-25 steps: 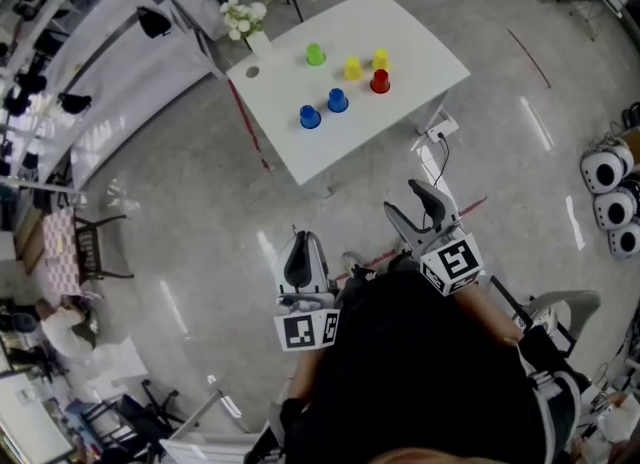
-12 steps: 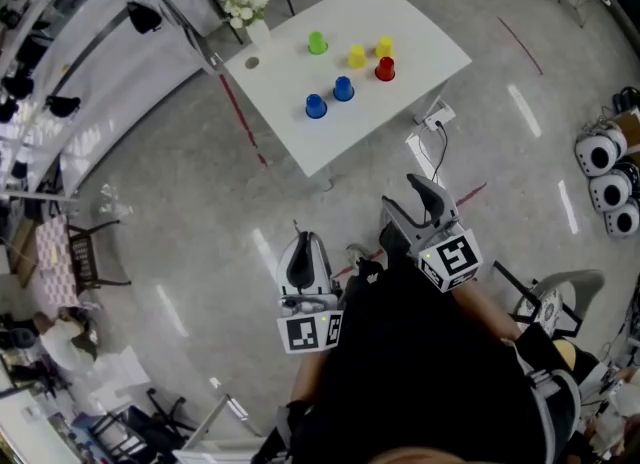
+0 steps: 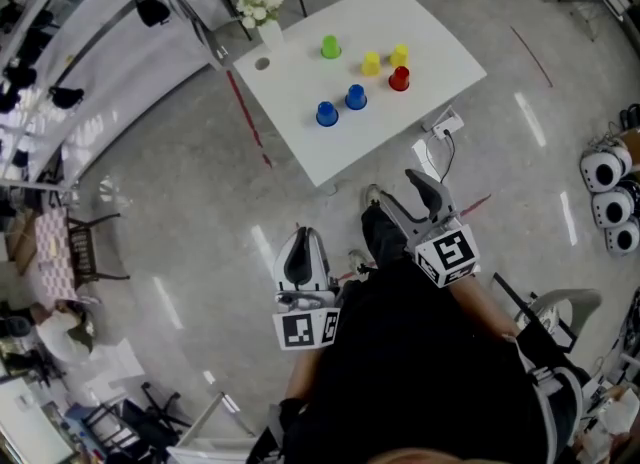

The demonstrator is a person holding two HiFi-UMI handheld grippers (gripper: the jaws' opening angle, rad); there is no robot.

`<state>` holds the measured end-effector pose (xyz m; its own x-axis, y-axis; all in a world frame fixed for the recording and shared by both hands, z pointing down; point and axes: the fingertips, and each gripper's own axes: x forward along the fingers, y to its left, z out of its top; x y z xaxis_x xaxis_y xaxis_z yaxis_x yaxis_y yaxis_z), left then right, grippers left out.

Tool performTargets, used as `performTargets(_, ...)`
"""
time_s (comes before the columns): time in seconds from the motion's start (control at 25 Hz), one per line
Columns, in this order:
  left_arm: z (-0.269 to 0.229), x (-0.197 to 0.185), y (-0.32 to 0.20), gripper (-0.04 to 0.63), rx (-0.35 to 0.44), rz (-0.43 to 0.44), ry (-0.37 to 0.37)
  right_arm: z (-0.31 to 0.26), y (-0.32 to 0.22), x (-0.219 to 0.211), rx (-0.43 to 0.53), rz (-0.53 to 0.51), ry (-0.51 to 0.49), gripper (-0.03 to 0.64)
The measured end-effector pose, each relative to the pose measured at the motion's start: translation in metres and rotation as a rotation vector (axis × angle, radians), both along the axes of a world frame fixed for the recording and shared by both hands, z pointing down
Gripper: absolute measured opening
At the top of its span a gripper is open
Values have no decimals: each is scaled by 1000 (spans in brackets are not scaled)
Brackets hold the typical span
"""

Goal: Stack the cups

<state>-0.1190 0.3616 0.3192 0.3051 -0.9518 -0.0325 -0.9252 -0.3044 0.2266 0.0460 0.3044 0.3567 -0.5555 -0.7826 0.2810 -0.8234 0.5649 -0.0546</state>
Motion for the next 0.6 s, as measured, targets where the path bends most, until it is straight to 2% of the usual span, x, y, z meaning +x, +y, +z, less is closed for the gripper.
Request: performTargets(0.6,-23,36,-167,51,4,-12,0,24,-166,26,-97,-43,13,245)
